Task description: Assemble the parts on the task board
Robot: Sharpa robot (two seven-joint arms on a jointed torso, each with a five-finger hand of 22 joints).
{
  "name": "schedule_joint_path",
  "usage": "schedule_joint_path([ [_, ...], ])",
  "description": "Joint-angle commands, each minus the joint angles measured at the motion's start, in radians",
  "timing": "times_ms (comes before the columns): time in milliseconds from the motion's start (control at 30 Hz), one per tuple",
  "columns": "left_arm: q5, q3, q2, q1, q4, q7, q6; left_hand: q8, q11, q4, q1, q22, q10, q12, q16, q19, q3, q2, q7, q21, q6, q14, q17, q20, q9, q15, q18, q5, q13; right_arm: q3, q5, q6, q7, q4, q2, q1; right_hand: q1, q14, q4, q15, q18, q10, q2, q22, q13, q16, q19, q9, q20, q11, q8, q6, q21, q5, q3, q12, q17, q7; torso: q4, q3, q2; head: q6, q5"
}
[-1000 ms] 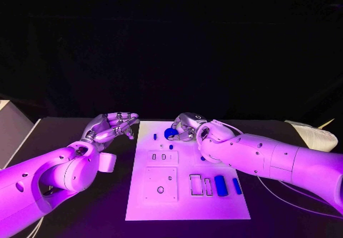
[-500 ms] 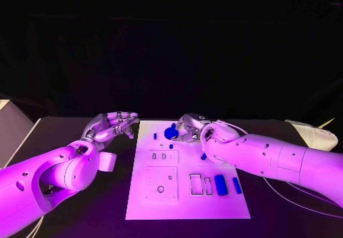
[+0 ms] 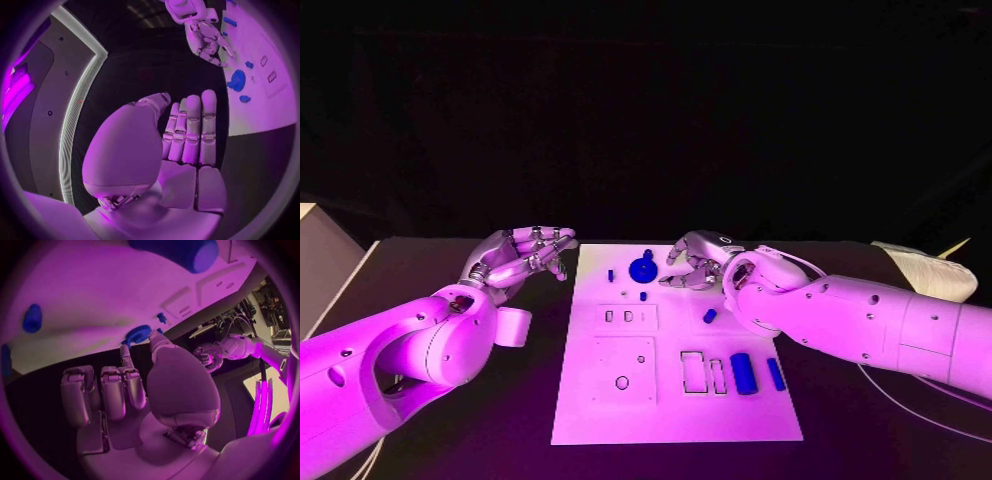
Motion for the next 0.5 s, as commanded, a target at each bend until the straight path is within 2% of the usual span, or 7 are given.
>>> schedule_joint_path([
  [33,-0.002,0.001,0.001,0.000,-0.002,0.006,0.008,0.006,0.002,-0.001,-0.007,0.002,-0.006,0.006,0.003,-0.008,0.007,-0.001,0.000,0.005,-0.010,-0.007,-0.001,-0.002,0.001,0.001,0.006,-0.004,0.001,0.003,0.049,-0.103,0.050,0.025,-0.037,0.011,0.021,0.104,-0.008,-0.002,-0.006,0.104,0.003,0.235,0.263,0.004,0.092,0.001,-0.004,-0.003,0.007,0.008,0.001,0.005,0.012,0.002,0.263,-0.003,-0.0050,0.0017,-0.004,0.002,0.002],
  [133,-0.002,0.001,0.003,0.000,-0.007,0.007,0.008,0.007,0.002,-0.002,-0.007,0.003,-0.007,0.006,0.004,-0.010,0.008,-0.001,0.000,0.008,-0.010,-0.007,-0.002,-0.002,0.002,0.001,0.006,-0.004,0.002,0.005,0.133,-0.129,0.118,0.051,-0.094,0.024,0.089,0.104,-0.024,-0.002,-0.006,0.104,0.002,0.234,0.263,0.004,0.091,-0.001,-0.005,-0.002,0.003,0.001,-0.001,0.010,0.041,0.002,0.263,-0.001,-0.0080,0.0046,-0.008,0.001,0.006],
  [233,-0.002,0.001,0.005,0.000,-0.013,0.008,0.009,0.007,0.002,-0.002,-0.007,0.003,-0.007,0.006,0.004,-0.010,0.008,-0.001,0.000,0.008,-0.010,-0.007,-0.002,-0.002,0.002,0.001,0.006,-0.004,0.002,0.005,0.225,-0.118,0.200,0.083,-0.160,0.034,0.159,0.104,-0.053,0.001,-0.006,0.104,0.000,0.235,0.263,0.004,0.091,-0.004,-0.003,0.002,-0.002,-0.003,0.000,0.025,0.079,0.002,0.263,0.004,-0.0131,0.0081,-0.012,0.002,0.006],
  [333,-0.002,0.001,0.008,0.000,-0.018,0.009,0.010,0.007,0.002,-0.002,-0.007,0.003,-0.007,0.006,0.004,-0.010,0.008,-0.001,0.000,0.008,-0.010,-0.007,-0.002,-0.002,0.002,0.001,0.006,-0.004,0.002,0.006,0.265,-0.092,0.245,0.103,-0.205,0.039,0.180,0.104,-0.065,0.001,-0.006,0.104,-0.010,0.233,0.263,0.004,0.091,-0.005,-0.002,0.004,-0.003,-0.002,-0.002,0.031,0.092,0.002,0.263,0.006,-0.0165,0.0103,-0.015,0.002,0.005],
  [367,-0.002,0.001,0.010,0.000,-0.020,0.010,0.010,0.007,0.002,-0.002,-0.007,0.003,-0.007,0.006,0.004,-0.010,0.008,-0.001,0.000,0.008,-0.010,-0.007,-0.002,-0.002,0.002,0.001,0.006,-0.004,0.002,0.006,0.279,-0.077,0.262,0.108,-0.222,0.040,0.187,0.104,-0.068,0.000,-0.005,0.104,-0.012,0.232,0.263,0.004,0.090,-0.005,-0.002,0.004,-0.003,-0.001,-0.003,0.031,0.096,0.002,0.263,0.006,-0.0183,0.0123,-0.016,0.004,0.003],
  [500,-0.002,0.000,0.015,-0.001,-0.024,0.011,0.014,0.007,0.002,-0.003,-0.006,0.004,-0.006,0.007,0.005,-0.011,0.009,-0.001,0.000,0.009,-0.010,-0.007,-0.002,-0.002,0.003,0.001,0.006,-0.004,0.002,0.006,0.289,-0.020,0.298,0.107,-0.264,0.041,0.207,0.104,-0.080,-0.001,-0.004,0.104,-0.024,0.229,0.263,0.004,0.088,-0.007,-0.003,0.005,-0.003,0.002,-0.005,0.029,0.106,0.002,0.263,0.007,-0.0208,0.0162,-0.017,0.003,-0.007],
])
